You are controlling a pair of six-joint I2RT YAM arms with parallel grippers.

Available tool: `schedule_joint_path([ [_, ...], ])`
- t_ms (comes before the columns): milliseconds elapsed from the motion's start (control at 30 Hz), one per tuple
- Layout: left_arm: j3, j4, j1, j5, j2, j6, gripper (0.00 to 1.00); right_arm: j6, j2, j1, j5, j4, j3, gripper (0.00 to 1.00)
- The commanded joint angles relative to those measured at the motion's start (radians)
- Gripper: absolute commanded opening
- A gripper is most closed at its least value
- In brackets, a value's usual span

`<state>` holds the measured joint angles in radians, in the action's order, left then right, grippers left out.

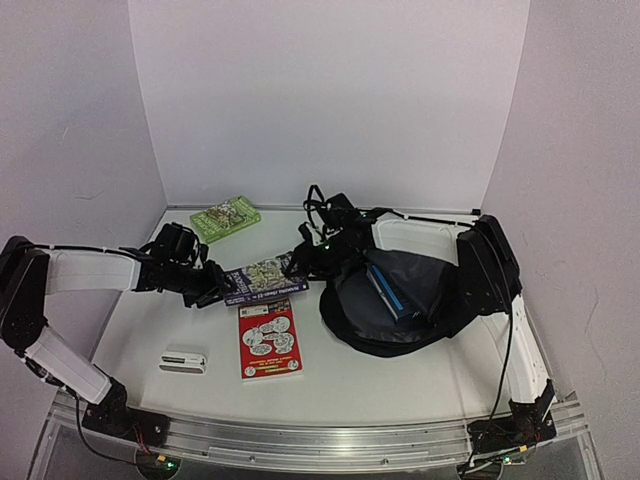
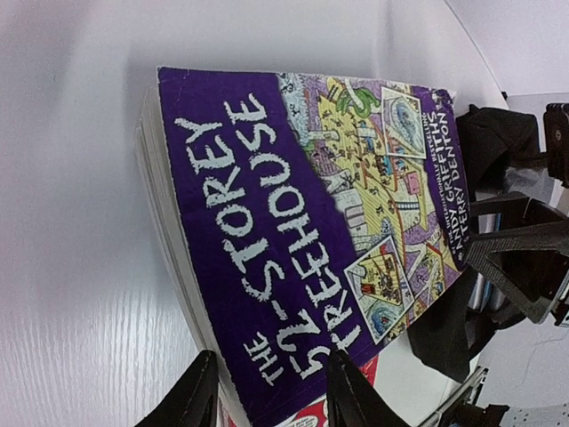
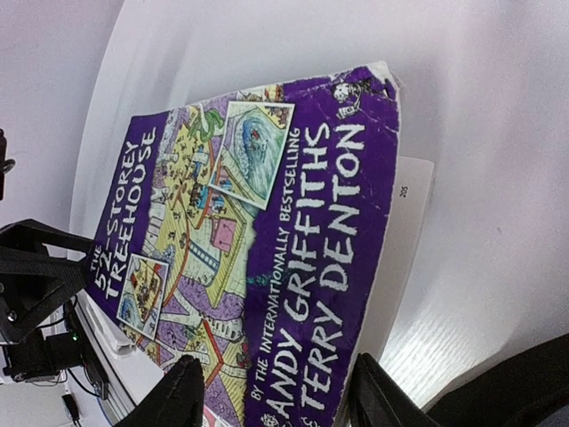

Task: Pack the student bag
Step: Pick up the book from the center of the board.

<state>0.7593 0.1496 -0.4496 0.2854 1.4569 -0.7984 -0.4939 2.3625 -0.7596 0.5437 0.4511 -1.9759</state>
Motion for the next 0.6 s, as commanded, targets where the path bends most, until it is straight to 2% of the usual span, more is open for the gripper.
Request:
schedule_joint_path([
  [0,-0.060,-0.098,-0.038,0.064,-0.061,-0.046,0.42,0.026,-0.090,-0.077,0.077,-0.073,0.058,0.55],
  [67,-0.084,-0.092,-0.038,0.046,-0.057,-0.058,0.48,0.037,-0.092,-0.077,0.039,-0.067,0.084,0.55],
  [200,-0.120,-0.095,-0.039,-0.012,-0.071,-0.119,0.71,0.054,-0.082,-0.077,-0.013,-0.049,0.109,0.60],
  [267,-0.136,-0.105,-0.038,-0.047,-0.085,-0.150,0.76,0.062,-0.075,-0.078,-0.040,-0.043,0.109,0.62],
  [433,-0.166,-0.163,-0.034,-0.085,-0.067,-0.190,0.81,0.097,-0.041,-0.077,-0.122,-0.018,0.097,0.62],
  [567,-0.214,-0.279,0.000,-0.037,-0.026,-0.230,0.81,0.132,-0.021,-0.077,-0.174,0.009,0.098,0.56],
])
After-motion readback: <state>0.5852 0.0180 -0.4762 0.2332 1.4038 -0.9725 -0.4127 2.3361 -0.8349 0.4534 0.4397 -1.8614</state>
